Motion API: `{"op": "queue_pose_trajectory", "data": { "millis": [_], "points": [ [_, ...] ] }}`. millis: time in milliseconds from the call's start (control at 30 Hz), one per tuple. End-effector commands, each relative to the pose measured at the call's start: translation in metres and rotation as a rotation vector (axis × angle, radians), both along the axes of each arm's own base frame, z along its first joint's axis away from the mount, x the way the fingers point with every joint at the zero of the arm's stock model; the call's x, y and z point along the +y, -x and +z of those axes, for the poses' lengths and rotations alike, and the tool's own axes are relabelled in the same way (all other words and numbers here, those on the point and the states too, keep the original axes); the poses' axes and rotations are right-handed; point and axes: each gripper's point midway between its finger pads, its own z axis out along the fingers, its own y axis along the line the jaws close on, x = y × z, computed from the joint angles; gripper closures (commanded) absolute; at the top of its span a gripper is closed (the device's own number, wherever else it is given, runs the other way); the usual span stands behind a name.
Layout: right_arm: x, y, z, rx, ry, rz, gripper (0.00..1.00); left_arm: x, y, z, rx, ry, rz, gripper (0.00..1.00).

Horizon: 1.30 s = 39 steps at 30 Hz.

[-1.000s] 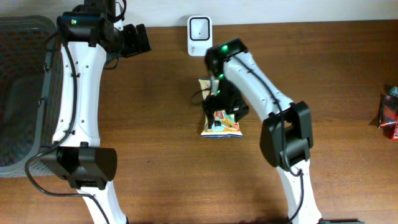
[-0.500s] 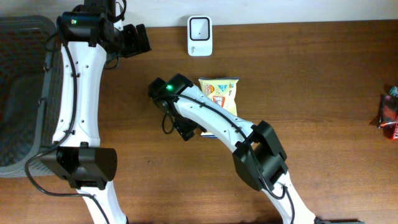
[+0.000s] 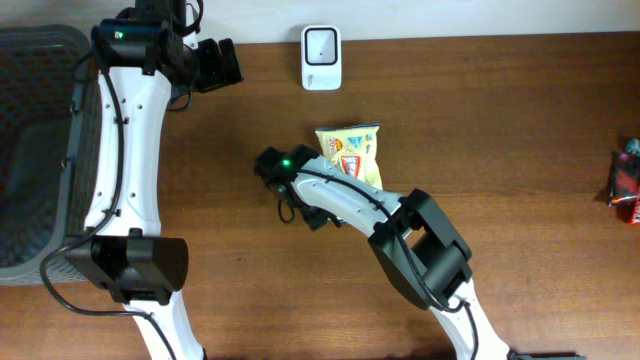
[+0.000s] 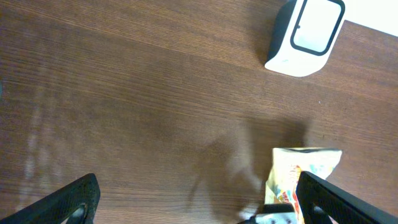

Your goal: Scan the item barcode

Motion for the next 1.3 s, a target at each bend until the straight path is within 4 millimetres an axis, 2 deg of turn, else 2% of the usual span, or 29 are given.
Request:
{"op": "queue_pose_trajectory", "data": {
  "millis": [0,67,233,400,533,633,700,833,900,1067,1200,1267],
  "points": [
    [-0.019,-0.003,-0.007,0.002,0.023,-0.055,0.56,0.005,0.001,0.004,-0.009,-0.006,0.017,0.01],
    [-0.021,-0.003,-0.007,0.005,0.024,-0.059,0.71,0.005,0.001,0.004,-0.009,-0.006,0.017,0.01],
    [-0.016,-0.001,0.002,0.034,0.0,-0.068,0.96,0.005,0.001,0.004,-0.008,-0.006,0.017,0.01],
    [0.006,-0.008,0.038,0.049,-0.094,-0.08,0.96,0.005,0.001,0.004,-0.009,-0.006,0.017,0.01],
    [0.045,-0.005,0.089,0.14,-0.318,-0.042,0.96,0.005,0.001,0.004,-0.008,-0.006,0.017,0.01],
    [0.077,0.01,0.121,0.28,-0.543,0.096,0.96,0.005,0.001,0.004,-0.009,-0.006,0.017,0.01],
    [0.095,0.029,0.141,0.411,-0.716,0.218,0.96,0.005,0.001,0.004,-0.008,-0.006,0.017,0.01],
    [0.112,0.06,0.167,0.62,-1.019,0.415,0.96,0.005,0.001,0.004,-0.009,-0.006,0.017,0.01],
    [0.113,0.064,0.178,0.663,-1.128,0.443,0.96,0.005,0.001,0.004,-0.008,-0.006,0.017,0.01],
    [0.098,0.048,0.181,0.697,-1.311,0.361,0.96,0.005,0.001,0.004,-0.009,-0.006,0.017,0.01],
    [0.079,0.033,0.16,0.725,-1.405,0.219,0.96,0.005,0.001,0.004,-0.009,-0.006,0.017,0.01],
    [0.065,0.028,0.142,0.747,-1.461,0.12,0.96,0.005,0.001,0.004,-0.009,-0.006,0.017,0.01]
  ]
}}
